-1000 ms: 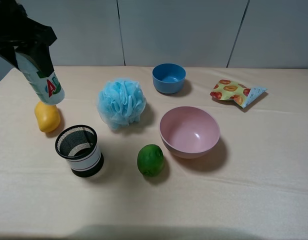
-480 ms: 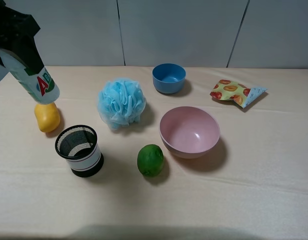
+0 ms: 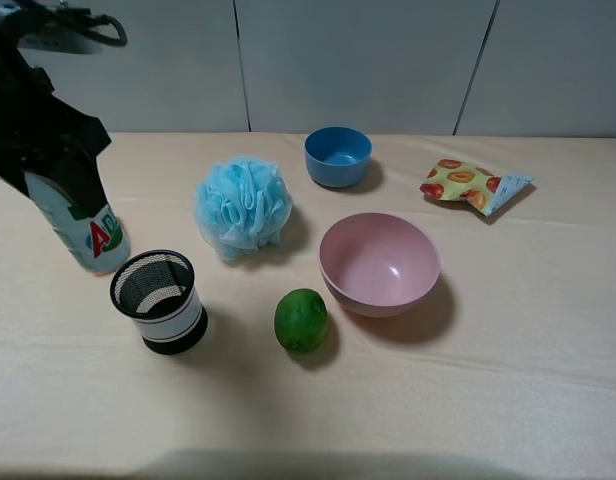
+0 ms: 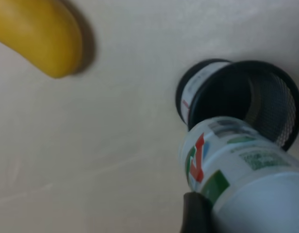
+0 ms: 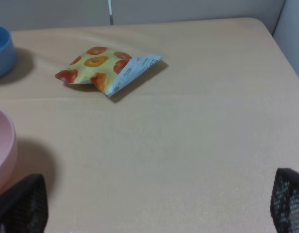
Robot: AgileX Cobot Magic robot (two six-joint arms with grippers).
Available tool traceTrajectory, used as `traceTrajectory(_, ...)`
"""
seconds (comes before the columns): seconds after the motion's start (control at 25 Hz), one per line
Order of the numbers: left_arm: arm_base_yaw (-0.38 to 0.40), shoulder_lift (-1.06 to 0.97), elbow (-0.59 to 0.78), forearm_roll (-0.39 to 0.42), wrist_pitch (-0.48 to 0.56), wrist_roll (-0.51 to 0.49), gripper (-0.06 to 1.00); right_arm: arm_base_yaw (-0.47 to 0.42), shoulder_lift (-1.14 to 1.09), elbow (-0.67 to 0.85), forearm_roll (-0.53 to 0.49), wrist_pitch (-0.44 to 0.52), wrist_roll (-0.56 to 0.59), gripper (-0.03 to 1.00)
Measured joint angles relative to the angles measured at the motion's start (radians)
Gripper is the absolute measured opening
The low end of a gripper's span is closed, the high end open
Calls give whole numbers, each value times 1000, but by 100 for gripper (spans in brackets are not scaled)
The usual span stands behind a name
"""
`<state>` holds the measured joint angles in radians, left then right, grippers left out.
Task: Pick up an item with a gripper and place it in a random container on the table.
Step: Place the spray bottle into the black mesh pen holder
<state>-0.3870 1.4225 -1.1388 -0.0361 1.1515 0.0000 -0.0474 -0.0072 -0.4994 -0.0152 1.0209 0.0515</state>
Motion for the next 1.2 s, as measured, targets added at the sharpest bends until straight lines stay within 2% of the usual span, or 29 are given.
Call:
traceTrajectory(0.44,-94,4,91,28,-141,-16,52,0,0,0,0,0,0,69)
traceTrajectory(0.76,-147,115,96,47,-163,-16,52,0,0,0,0,0,0,69)
traceTrajectory(1.2,-156,166,98,46,-229,-16,52,0,0,0,0,0,0,69)
